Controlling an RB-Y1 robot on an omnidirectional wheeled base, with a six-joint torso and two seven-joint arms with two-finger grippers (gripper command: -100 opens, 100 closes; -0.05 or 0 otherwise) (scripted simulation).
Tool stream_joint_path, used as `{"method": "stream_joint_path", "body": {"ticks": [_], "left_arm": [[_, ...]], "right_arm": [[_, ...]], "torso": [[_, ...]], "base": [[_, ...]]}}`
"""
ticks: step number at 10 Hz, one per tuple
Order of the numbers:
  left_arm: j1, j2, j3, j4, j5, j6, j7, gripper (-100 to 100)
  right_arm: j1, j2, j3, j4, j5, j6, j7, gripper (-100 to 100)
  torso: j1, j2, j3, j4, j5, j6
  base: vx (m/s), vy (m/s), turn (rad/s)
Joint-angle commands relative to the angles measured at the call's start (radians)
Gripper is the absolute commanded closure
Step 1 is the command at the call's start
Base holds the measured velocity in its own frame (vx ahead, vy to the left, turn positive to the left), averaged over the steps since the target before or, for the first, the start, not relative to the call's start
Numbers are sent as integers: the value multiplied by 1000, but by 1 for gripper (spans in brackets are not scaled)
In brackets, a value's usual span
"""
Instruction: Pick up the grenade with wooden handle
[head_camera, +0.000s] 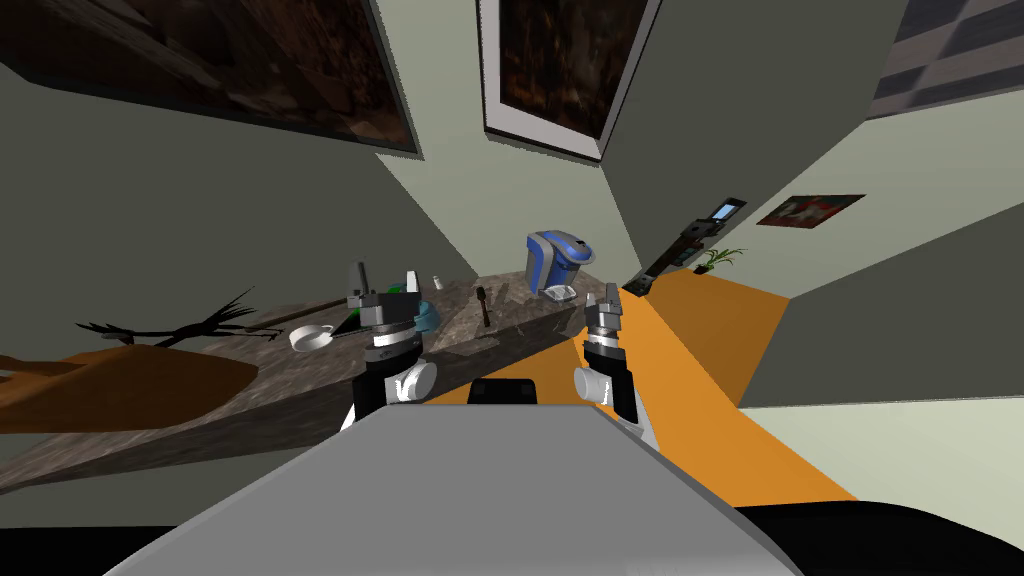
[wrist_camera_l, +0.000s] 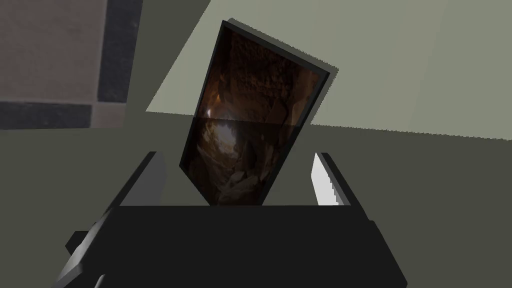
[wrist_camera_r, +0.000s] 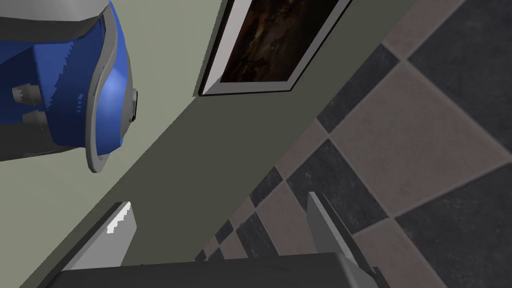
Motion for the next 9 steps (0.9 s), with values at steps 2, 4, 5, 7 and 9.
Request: {"method": "stream_joint_path", "body": {"ticks": [2, 4, 5, 7, 9], "left_arm": [[-20, 76, 2, 25, 19, 33, 24, -100], [-32, 123, 3, 41, 31, 53, 39, -100], [-47, 156, 3, 60, 46, 79, 58, -100], [-63, 194, 4, 81, 64, 108, 79, -100], [-98, 262, 3, 130, 107, 168, 130, -100]], "right_arm": [[0, 0, 0, 0, 0, 0, 0, 0], [0, 0, 0, 0, 0, 0, 0, 0], [0, 0, 0, 0, 0, 0, 0, 0], [0, 0, 0, 0, 0, 0, 0, 0], [0, 0, 0, 0, 0, 0, 0, 0]], "torso": [[-2, -1, 0, 0, 0, 0], [-3, -1, 0, 0, -1, 0], [-3, -1, 0, 0, -1, 0], [-7, -2, -1, 0, -1, 0], [-6, -2, -1, 0, -1, 0]], "base": [[17, -48, -5], [8, -50, 0], [16, -76, -3], [28, -107, 1], [25, -115, -6]]}}
